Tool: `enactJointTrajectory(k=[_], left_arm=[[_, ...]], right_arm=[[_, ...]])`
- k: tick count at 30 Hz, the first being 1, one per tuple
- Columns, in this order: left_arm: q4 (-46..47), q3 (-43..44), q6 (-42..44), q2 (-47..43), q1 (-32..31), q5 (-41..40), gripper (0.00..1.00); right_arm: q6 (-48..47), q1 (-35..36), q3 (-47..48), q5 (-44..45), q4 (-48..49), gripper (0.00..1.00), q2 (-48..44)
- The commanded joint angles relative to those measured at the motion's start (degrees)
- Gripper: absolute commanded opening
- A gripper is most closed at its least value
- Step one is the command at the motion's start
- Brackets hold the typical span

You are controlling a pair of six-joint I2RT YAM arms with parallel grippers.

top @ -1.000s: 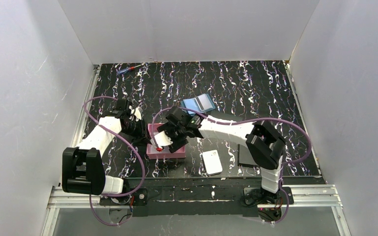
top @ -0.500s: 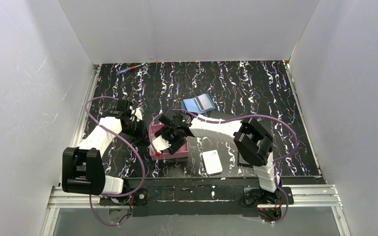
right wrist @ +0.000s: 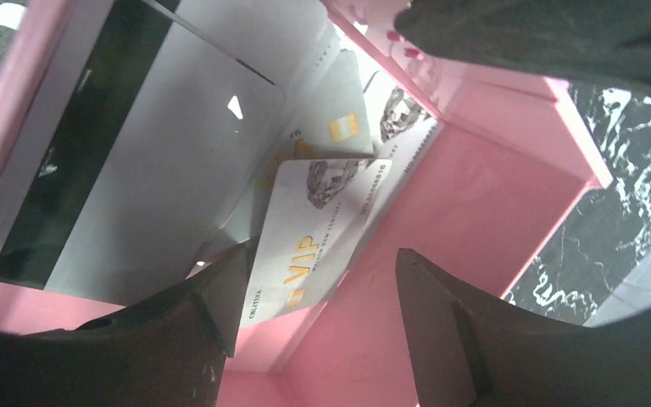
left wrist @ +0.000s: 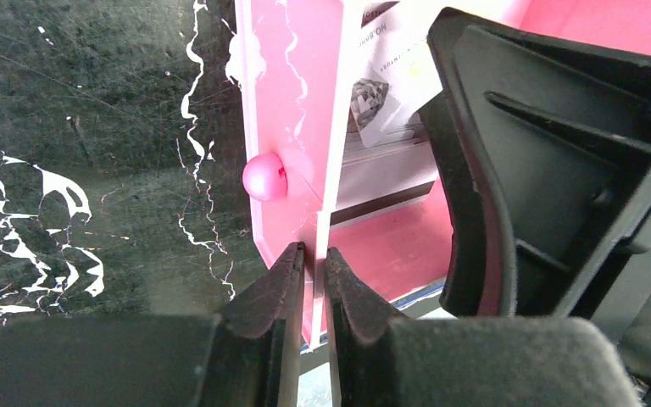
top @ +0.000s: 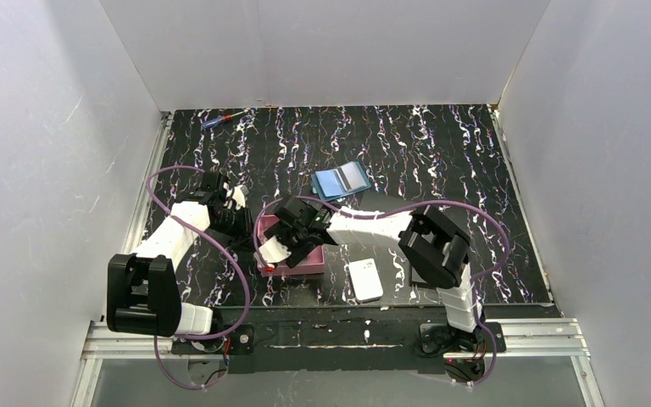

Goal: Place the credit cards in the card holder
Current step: Pick up the credit card from the storage box.

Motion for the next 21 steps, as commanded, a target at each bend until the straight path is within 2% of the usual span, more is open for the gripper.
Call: enactJointTrajectory(k=[1,3,4,5,10,11,12,15,21], left_arm=[[-0.03,-0.35,0.82,-0.72,0.20,-0.56,0.05],[-0.18,-0.19,0.95,-0.39,0.20,-0.54,0.05],[-0.20,-0.17,0.95,-0.51,0.22,-0.54,0.05],[-0.29,-0.10,0.95,-0.60,0.16,-0.53,0.05],[-0.29,-0.17,0.87,-0.77,0.17,-0.71,0.05],[-0.29,-0.25,0.84,-0.86,0.15,-0.85,0.04],[-0.29,-0.28,0.78,-0.95,0.13,-0.98,0.04],[-0.12,-0.51,0.69,-1.00,0.18,-1.14,0.04],[0.15,-0.78,0.50,-0.98,0.08,-1.14,0.04]], right_arm=[[5.31,0.73,-5.67,0.58,13.81,0.71,-3.61],[7.04,0.68,-4.50,1.30,13.57,0.64,-3.22],[9.24,0.50,-3.63,2.60,13.26,0.54,-2.13],[10.97,0.39,-2.44,2.46,11.76,0.38,-1.50],[17.44,-0.16,-2.76,1.84,13.02,0.31,-2.21],[20.49,-0.16,-3.54,3.45,15.11,0.25,-2.59],[23.18,-0.20,-5.79,6.61,19.10,0.24,-3.85],[25.78,-0.16,-13.34,9.48,31.43,0.32,-7.46],[25.77,-0.24,-15.59,13.45,35.02,0.36,-7.52]])
